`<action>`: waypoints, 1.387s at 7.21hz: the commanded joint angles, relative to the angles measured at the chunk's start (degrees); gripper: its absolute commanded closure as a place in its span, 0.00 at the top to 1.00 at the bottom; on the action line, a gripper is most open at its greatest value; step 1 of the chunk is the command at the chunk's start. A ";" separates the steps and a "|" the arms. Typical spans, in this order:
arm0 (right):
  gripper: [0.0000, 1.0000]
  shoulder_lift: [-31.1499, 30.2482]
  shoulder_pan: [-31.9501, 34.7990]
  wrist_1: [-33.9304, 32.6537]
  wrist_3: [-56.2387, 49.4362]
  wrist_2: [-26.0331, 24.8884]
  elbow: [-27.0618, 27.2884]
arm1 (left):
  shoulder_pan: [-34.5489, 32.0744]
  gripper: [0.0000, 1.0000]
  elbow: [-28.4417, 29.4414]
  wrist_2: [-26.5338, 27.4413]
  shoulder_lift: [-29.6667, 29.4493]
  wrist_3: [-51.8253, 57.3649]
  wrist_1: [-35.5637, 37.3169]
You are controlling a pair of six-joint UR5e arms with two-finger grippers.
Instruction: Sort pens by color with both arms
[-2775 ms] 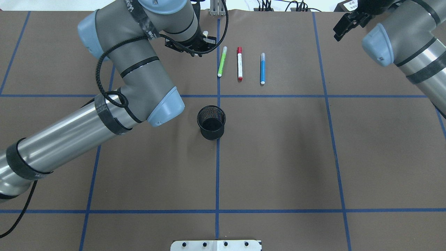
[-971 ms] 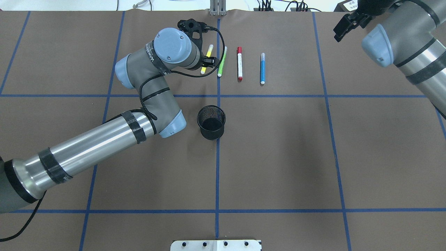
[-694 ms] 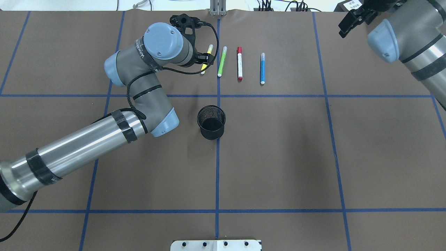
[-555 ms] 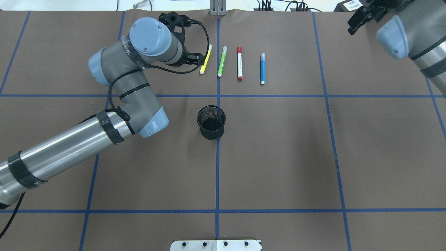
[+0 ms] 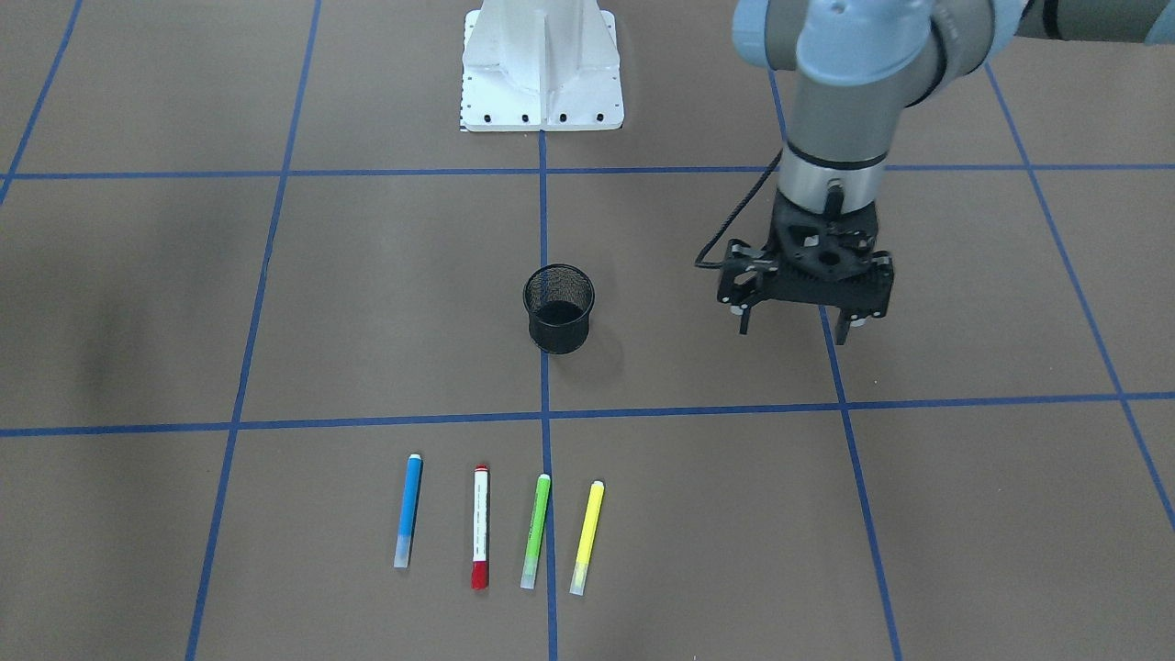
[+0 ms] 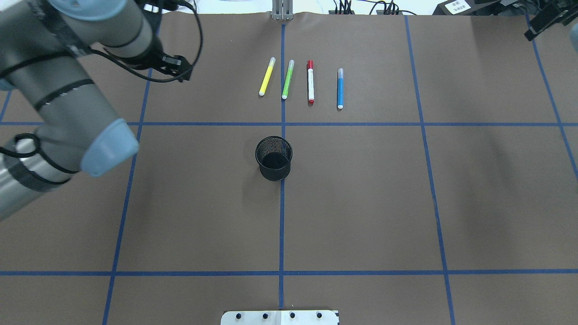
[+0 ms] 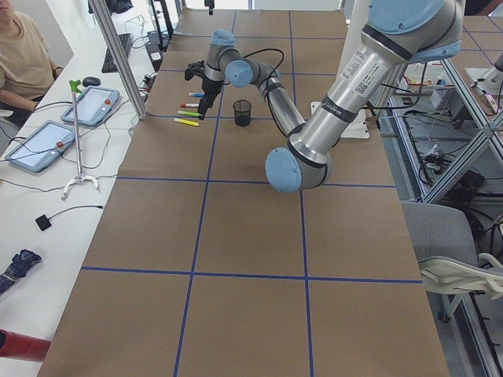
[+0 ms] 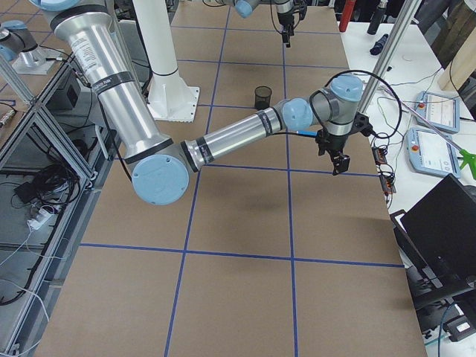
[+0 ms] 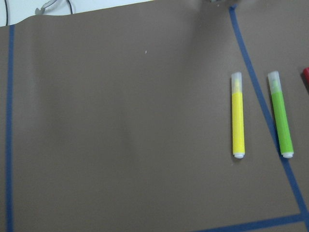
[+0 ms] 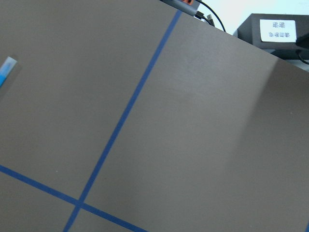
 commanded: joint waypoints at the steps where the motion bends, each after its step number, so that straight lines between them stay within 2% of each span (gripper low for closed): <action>1: 1.00 -6.44 7.32 -0.08 -8.60 0.73 -0.08 | -13.35 1.00 -4.51 -11.19 9.91 20.33 4.38; 2: 1.00 -8.73 9.79 -0.17 -8.87 0.90 -0.08 | -19.07 1.00 -4.42 -12.28 14.40 30.54 4.39; 4: 1.00 -14.00 13.50 0.35 -11.84 0.64 -0.08 | -26.92 1.00 -3.03 -12.47 21.61 41.50 4.56; 6: 1.00 -17.87 15.09 1.22 -17.13 -1.72 -0.26 | -30.98 1.00 1.10 -16.84 27.85 41.89 3.96; 7: 1.00 -20.33 15.01 1.75 -16.44 -2.25 -0.60 | -35.61 1.00 2.94 -16.60 32.15 41.19 1.77; 8: 1.00 -21.14 15.18 4.46 -16.35 -2.35 -0.52 | -41.14 1.00 4.87 -17.29 33.41 41.71 -0.95; 9: 1.00 -22.71 15.18 7.70 -16.26 -2.00 -0.52 | -43.37 1.00 4.89 -20.26 36.12 41.71 -2.80; 10: 1.00 -23.77 15.18 9.48 -16.17 -1.99 -1.56 | -44.78 1.00 4.72 -25.42 38.50 41.54 -3.51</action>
